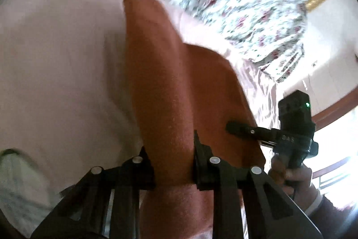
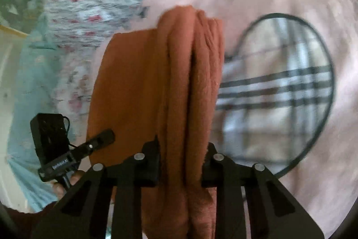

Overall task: Fold small clothes
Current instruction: 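Lift the gripped sweater edge with both tools and fold it over lengthwise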

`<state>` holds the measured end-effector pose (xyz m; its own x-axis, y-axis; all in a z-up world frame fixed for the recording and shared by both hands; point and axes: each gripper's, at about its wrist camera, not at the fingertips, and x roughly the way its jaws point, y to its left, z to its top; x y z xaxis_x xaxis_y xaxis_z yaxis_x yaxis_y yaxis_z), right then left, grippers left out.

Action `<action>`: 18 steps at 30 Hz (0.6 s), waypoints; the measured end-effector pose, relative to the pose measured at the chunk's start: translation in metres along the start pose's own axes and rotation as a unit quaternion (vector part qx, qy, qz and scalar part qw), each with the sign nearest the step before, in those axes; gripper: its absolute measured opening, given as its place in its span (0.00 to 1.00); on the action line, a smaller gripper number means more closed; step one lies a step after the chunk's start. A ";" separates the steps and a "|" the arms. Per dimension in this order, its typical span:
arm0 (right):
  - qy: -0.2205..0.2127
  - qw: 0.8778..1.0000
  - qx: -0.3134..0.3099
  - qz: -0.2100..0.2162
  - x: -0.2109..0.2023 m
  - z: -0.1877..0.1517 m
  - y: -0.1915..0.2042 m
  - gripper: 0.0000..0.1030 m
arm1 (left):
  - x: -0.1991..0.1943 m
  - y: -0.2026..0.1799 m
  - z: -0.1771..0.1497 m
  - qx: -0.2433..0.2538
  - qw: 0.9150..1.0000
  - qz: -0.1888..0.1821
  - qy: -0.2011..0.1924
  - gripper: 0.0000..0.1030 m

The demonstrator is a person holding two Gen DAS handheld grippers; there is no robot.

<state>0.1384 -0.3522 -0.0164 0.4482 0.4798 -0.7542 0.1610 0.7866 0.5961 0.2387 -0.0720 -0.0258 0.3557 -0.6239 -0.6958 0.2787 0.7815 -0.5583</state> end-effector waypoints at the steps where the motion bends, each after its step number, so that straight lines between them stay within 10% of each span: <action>1: 0.004 1.000 -0.009 0.012 0.005 -0.006 0.012 0.24 | -0.014 0.005 -0.004 0.000 1.000 0.001 -0.006 0.22; 10: 0.070 0.994 -0.057 0.056 0.086 -0.046 0.085 0.23 | -0.104 0.080 -0.050 -0.045 0.997 0.051 -0.023 0.22; 18: 0.085 0.995 -0.055 0.024 0.112 -0.054 0.086 0.22 | -0.098 0.117 -0.077 -0.083 0.994 0.071 -0.022 0.23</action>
<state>0.1551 -0.2097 -0.0638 0.2961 0.5696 -0.7667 0.0421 0.7942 0.6062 0.1678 0.0807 -0.0577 0.4209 -0.5038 -0.7544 0.0723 0.8476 -0.5257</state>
